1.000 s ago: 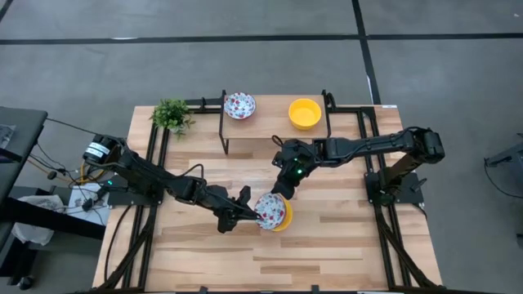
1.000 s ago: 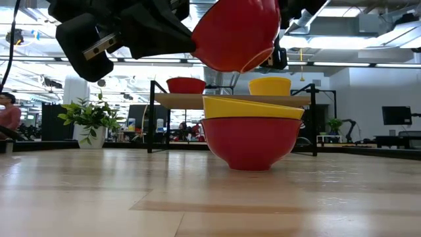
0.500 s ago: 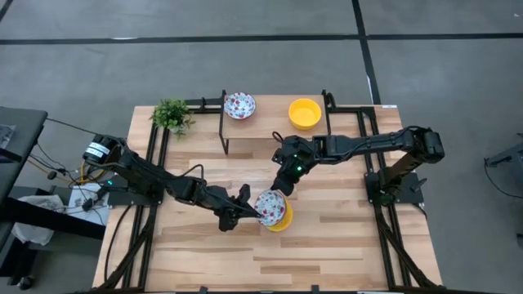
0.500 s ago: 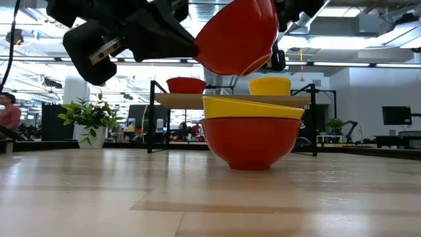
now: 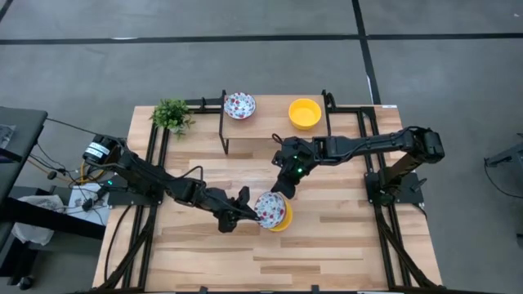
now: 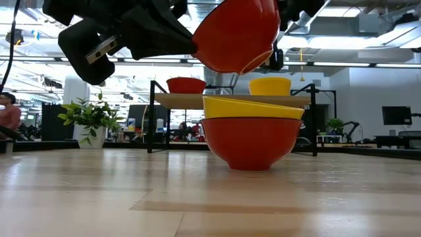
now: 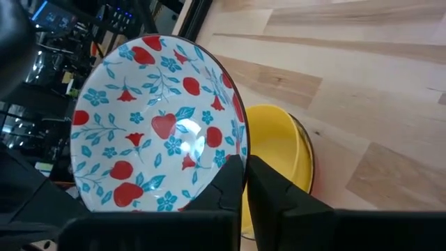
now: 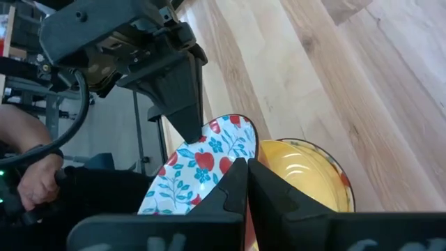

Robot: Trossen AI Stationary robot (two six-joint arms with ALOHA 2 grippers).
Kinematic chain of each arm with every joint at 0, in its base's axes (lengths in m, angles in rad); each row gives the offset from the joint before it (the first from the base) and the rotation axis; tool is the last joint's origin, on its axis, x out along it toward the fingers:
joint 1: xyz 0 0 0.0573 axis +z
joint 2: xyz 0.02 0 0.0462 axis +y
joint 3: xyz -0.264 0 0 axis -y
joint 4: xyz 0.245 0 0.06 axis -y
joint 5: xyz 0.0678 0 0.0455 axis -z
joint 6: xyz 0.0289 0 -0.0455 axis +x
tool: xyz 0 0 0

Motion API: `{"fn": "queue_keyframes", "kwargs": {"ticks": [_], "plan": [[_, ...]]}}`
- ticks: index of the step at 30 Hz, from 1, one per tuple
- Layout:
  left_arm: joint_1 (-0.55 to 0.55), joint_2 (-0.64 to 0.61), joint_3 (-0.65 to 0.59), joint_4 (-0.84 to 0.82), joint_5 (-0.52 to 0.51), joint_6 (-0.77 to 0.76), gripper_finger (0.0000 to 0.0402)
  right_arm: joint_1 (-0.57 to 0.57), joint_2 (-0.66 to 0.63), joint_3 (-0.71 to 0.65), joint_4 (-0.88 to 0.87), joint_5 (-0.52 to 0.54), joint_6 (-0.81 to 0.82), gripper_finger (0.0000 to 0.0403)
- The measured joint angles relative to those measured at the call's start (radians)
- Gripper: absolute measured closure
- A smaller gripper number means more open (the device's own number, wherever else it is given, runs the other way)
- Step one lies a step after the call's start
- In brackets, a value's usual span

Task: Pick & Place Mini bowls
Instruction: Stack the red and blue bowl on top of the other red and blue bowl on the shelf

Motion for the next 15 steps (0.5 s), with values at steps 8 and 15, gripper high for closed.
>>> {"fn": "queue_keyframes", "kwargs": {"ticks": [8,15], "plan": [[-0.008,0.0,0.0,-0.015,-0.007,-0.01,0.0395,0.001,0.0,0.002,0.008,-0.009,-0.001,0.0352],[-0.009,0.001,-0.002,-0.032,0.002,-0.008,0.0395,0.0,0.0,0.002,0.003,0.001,0.006,0.0303]]}}
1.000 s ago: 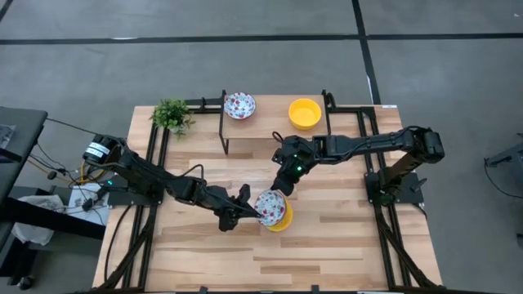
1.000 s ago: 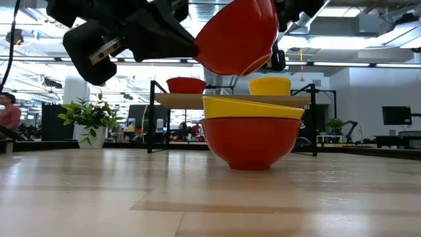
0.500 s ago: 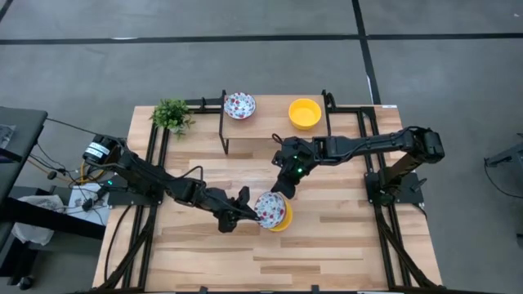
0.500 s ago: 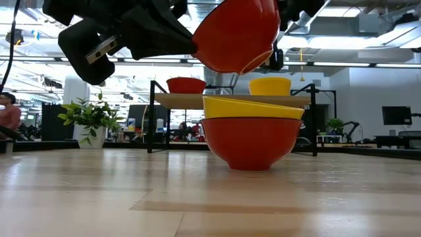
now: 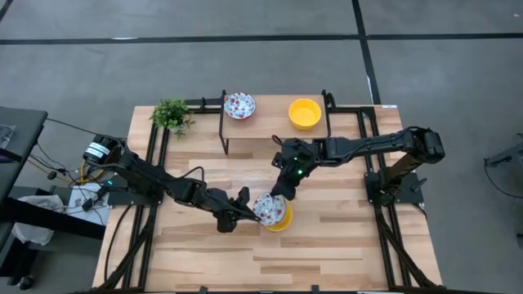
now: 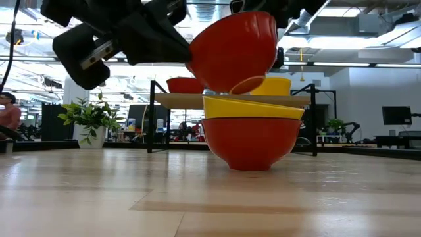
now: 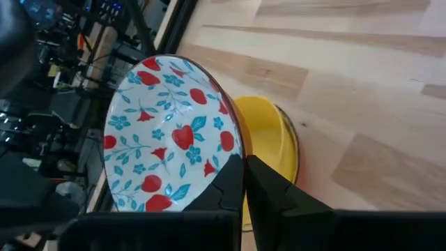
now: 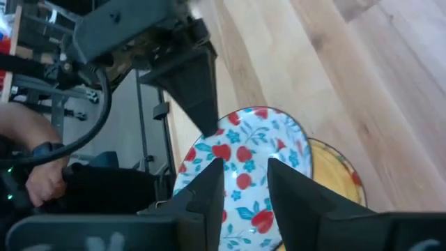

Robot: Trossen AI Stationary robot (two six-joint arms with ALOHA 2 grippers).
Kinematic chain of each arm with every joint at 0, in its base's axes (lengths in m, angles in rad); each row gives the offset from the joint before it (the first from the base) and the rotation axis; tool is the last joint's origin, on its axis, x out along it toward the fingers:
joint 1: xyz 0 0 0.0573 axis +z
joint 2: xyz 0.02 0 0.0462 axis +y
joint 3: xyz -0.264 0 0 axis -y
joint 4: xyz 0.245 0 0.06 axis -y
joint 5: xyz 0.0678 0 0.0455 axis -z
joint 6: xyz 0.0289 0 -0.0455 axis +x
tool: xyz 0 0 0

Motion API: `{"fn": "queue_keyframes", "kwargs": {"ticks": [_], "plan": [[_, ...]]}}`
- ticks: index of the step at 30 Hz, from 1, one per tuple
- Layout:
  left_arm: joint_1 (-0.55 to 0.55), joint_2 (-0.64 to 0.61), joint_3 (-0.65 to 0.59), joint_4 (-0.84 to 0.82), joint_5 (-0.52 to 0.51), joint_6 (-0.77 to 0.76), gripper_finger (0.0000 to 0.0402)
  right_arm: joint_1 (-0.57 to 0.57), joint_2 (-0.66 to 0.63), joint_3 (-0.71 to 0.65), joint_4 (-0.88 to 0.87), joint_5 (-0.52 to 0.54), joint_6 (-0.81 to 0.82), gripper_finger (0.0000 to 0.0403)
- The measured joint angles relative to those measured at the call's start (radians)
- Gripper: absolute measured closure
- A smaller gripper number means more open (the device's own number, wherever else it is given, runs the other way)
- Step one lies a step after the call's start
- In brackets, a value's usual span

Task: Pick & Place Mini bowls
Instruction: Stack the red and blue bowl on top of the other red and blue bowl on the shelf

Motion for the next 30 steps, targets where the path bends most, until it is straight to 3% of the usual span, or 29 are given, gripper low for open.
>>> {"fn": "queue_keyframes", "kwargs": {"ticks": [9,16,23,30], "plan": [[-0.001,0.0,0.0,0.004,-0.01,0.004,0.0395,-0.004,0.0,0.006,0.011,0.008,-0.02,0.0292],[-0.003,-0.002,0.0,0.004,-0.049,-0.031,0.0395,-0.024,0.0,0.093,-0.006,0.01,-0.076,0.0291],[-0.014,-0.048,0.001,-0.019,-0.108,-0.073,0.0395,-0.048,0.0,0.216,-0.17,0.055,-0.161,0.0297],[-0.013,-0.183,0.003,-0.2,-0.155,-0.134,0.0394,-0.048,0.0,0.31,-0.319,0.166,-0.242,0.031]]}}
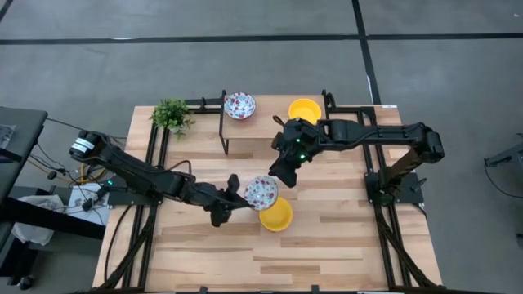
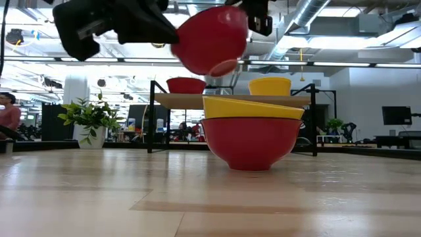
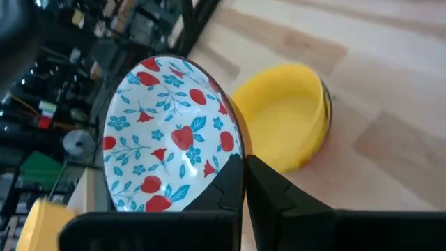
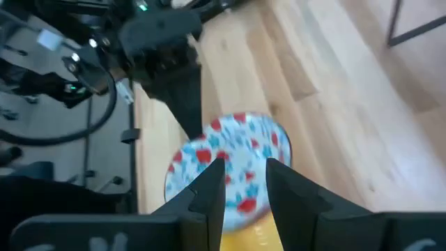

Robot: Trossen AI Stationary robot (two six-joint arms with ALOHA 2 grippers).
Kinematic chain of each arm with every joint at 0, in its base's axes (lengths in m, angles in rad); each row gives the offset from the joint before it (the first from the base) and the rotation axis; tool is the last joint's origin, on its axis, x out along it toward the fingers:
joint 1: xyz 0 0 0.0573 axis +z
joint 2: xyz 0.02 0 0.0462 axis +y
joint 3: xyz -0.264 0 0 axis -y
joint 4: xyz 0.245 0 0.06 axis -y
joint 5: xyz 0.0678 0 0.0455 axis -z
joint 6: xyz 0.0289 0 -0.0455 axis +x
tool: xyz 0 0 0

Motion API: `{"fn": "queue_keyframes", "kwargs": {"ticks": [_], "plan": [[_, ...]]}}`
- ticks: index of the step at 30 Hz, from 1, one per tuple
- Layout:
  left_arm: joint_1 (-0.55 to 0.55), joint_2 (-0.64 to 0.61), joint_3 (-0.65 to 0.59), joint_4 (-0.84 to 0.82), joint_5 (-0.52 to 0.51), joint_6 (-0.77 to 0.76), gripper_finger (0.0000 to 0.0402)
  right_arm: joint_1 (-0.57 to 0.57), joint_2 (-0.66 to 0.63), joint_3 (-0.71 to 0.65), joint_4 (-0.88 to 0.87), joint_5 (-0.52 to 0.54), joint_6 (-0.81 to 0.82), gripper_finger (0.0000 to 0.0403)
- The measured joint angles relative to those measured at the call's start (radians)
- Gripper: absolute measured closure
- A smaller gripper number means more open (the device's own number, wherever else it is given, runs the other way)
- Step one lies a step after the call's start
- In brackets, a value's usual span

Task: Pick & Place Mini bowls
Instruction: Stack the red and blue bowl on top of the other red and blue bowl on the shelf

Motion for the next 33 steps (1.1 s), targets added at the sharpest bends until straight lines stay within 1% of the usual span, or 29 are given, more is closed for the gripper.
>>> {"fn": "queue_keyframes", "kwargs": {"ticks": [4,8,12,18,25,30,33], "plan": [[0.0,-0.064,0.0,-0.089,-0.043,-0.034,0.0394,-0.001,0.0,0.023,-0.048,0.012,-0.011,0.0312],[0.0,-0.118,0.0,-0.121,-0.082,-0.048,0.0394,0.001,-0.004,0.031,-0.073,0.012,-0.011,0.0312],[0.0,-0.159,0.018,-0.191,-0.112,-0.049,0.0394,0.011,-0.034,0.03,-0.084,0.052,-0.011,0.0312],[0.003,-0.181,0.081,-0.326,-0.133,-0.048,0.0394,0.044,-0.121,0.03,-0.094,0.182,0.006,0.0312],[0.028,-0.186,0.171,-0.43,-0.136,-0.046,0.0394,0.123,-0.209,0.031,-0.104,0.336,0.069,0.0312],[0.049,-0.186,0.248,-0.49,-0.136,-0.045,0.0394,0.214,-0.217,0.029,-0.149,0.476,0.111,0.0312],[0.064,-0.186,0.291,-0.555,-0.135,-0.045,0.0394,0.28,-0.194,0.029,-0.15,0.573,0.118,0.0312]]}}
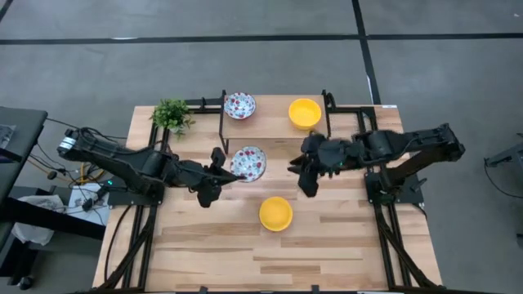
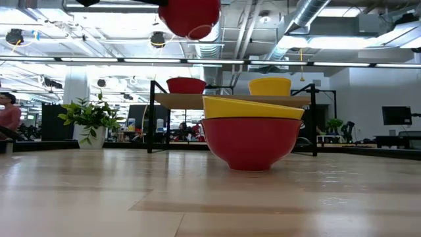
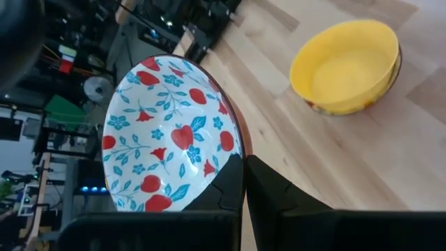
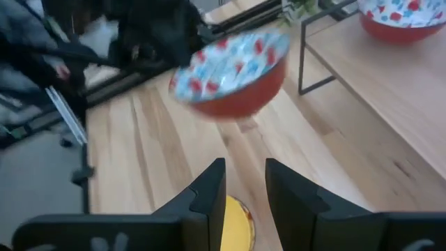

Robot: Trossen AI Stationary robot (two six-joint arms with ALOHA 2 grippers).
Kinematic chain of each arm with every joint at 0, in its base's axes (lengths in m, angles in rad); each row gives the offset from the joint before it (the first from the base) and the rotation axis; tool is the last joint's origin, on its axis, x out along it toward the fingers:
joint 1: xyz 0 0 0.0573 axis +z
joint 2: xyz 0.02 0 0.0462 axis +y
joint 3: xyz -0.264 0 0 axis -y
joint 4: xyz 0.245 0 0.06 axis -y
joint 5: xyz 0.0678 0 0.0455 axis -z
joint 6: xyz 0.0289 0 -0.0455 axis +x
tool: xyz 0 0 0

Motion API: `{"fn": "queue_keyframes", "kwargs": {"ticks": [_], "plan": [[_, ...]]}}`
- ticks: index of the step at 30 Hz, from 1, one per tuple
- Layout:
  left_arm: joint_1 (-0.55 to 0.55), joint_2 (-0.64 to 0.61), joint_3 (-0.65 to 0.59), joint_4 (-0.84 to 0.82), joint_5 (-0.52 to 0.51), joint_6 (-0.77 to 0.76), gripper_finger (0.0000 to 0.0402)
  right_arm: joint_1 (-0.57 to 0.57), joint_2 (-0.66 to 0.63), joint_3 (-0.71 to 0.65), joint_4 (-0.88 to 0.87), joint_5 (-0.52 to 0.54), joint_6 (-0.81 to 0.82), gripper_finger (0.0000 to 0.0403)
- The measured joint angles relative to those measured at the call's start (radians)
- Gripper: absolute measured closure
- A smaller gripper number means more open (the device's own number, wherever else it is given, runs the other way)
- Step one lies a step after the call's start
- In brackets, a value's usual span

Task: Pick & Place Mini bowls
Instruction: Stack the red and blue bowl on top of the other red and blue bowl on the shelf

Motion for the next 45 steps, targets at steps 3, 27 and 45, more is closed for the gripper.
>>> {"fn": "queue_keyframes", "kwargs": {"ticks": [3,27,45], "plan": [[0.014,-0.002,0.033,-0.067,0.0,0.0,0.0394,0.074,0.032,-0.011,0.043,0.076,-0.027,0.0312],[0.336,-0.086,0.101,-0.177,0.162,0.151,0.0394,0.139,0.104,-0.456,0.583,0.43,0.134,0.0312],[0.729,0.077,0.182,-0.121,0.279,0.222,0.0394,-0.093,0.112,-0.461,0.6,0.424,-0.015,0.0312]]}}
